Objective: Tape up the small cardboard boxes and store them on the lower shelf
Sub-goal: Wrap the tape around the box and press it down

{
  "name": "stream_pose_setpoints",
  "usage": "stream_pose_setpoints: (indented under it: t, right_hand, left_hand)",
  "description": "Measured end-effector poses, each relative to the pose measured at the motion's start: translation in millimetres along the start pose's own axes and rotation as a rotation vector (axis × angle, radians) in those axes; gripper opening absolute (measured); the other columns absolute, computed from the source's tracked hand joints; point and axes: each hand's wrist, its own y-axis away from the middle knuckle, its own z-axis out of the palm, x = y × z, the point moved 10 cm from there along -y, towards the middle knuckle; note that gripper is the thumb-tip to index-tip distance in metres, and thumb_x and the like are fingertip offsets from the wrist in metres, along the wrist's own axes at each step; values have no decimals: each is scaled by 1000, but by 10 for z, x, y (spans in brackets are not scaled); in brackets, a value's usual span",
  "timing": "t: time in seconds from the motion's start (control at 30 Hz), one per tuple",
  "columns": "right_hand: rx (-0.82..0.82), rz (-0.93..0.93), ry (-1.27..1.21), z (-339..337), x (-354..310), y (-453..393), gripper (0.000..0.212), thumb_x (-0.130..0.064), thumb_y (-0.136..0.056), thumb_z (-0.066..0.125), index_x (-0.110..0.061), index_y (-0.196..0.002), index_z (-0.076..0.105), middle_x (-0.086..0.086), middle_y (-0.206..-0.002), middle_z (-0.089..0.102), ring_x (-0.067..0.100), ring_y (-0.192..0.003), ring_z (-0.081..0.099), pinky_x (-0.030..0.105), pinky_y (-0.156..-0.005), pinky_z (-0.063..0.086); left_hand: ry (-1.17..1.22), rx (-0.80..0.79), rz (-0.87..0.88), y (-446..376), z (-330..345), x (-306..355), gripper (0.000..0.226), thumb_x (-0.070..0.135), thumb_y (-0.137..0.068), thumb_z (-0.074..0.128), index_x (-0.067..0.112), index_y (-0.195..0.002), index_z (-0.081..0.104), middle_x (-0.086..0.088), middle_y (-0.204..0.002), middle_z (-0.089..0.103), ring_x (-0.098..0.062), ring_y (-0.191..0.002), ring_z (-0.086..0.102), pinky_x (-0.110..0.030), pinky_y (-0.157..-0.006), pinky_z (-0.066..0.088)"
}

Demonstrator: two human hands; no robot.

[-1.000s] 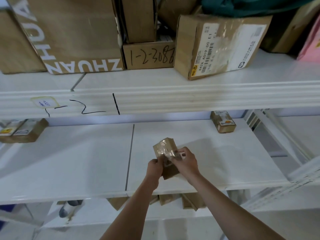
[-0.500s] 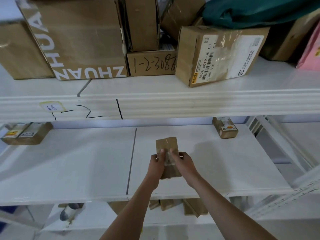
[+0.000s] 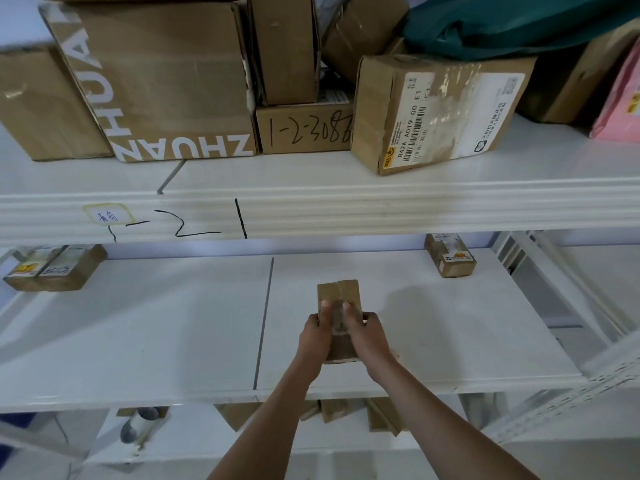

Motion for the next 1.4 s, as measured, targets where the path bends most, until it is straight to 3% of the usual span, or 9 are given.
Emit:
stream_pose_setpoints:
  t: [0.1, 0.17, 0.43, 0.53, 0.63, 0.77, 1.07, 1.27, 1.4]
  right_hand:
    - [120, 33, 60, -163, 35, -4, 53, -61, -92, 59, -19, -116, 37, -2, -106, 63, 9, -76, 57, 21, -54, 34]
    - [147, 9, 51, -223, 14, -10, 50, -53, -93, 63, -20, -116, 32, 1, -107, 62, 13, -78, 59, 24, -56, 40]
    - [206, -193, -65, -347, -212, 63, 30, -41, -104, 47, -15, -102, 62, 3, -105, 70, 20, -91, 72, 30, -68, 58]
    - [28, -81, -59, -235, -116, 8, 40, -48, -101, 52, -19, -129, 52, 2, -123, 61, 21, -103, 70, 36, -80, 60]
    - [-141, -47, -46, -35, -61, 65, 48, -57, -100, 50, -17, -125, 59, -4, -104, 74, 8, -80, 75, 21, -61, 57]
    - [-117, -52, -57, -26, -30, 79, 49, -59, -95, 57, -20, -125, 58, -7, -104, 73, 7, -83, 74, 18, -59, 54]
    - [-82, -40, -117, 0, -5, 42, 45, -54, -88, 71, -21, -118, 63, -6, -99, 75, 8, -76, 76, 25, -63, 60]
    - [45, 124, -113, -157, 180, 13, 62, -46, -80, 79, -17, -118, 40, 1, -102, 68, 22, -83, 74, 41, -77, 62]
    - [149, 51, -23, -248, 83, 4, 61, -51, -84, 75, -21, -118, 34, -3, -103, 63, 20, -87, 69, 40, -78, 60]
  left_hand:
    - [-179, 121, 106, 13, -118, 154, 58, 56, -101, 44, 19, -145, 42, -10, -139, 46, -27, -126, 50, -39, -99, 48]
    - [-215, 135, 206, 51, -100, 288, 43, 45, -103, 48, 22, -139, 50, -8, -135, 53, -20, -116, 54, -31, -90, 50]
    - [187, -75, 70, 3, -74, 126, 62, 34, -83, 82, 24, -131, 43, -5, -113, 69, -15, -83, 76, -26, -61, 59]
    - [324, -210, -44, -2, -42, -23, 47, 24, -91, 73, 17, -133, 51, -15, -109, 75, -31, -93, 75, -46, -76, 62]
    - [345, -280, -32, 45, 59, -17, 39, 26, -91, 64, 15, -128, 60, -14, -107, 76, -35, -96, 74, -47, -77, 61]
    - [170, -133, 40, 53, 42, -1, 38, 53, -92, 63, 21, -112, 67, -3, -93, 78, -21, -84, 77, -35, -68, 62]
    - [235, -70, 67, 15, -8, -46, 38, 50, -95, 62, 17, -111, 70, -1, -89, 79, -18, -79, 77, -24, -57, 57]
    - [-62, 58, 132, -59, -186, -5, 51, 43, -92, 70, 30, -136, 49, -6, -122, 58, -20, -103, 65, -37, -85, 59]
    - [-137, -3, 210, 3, -76, 172, 25, 43, -95, 61, 33, -117, 68, 4, -115, 70, 0, -89, 65, -10, -62, 49]
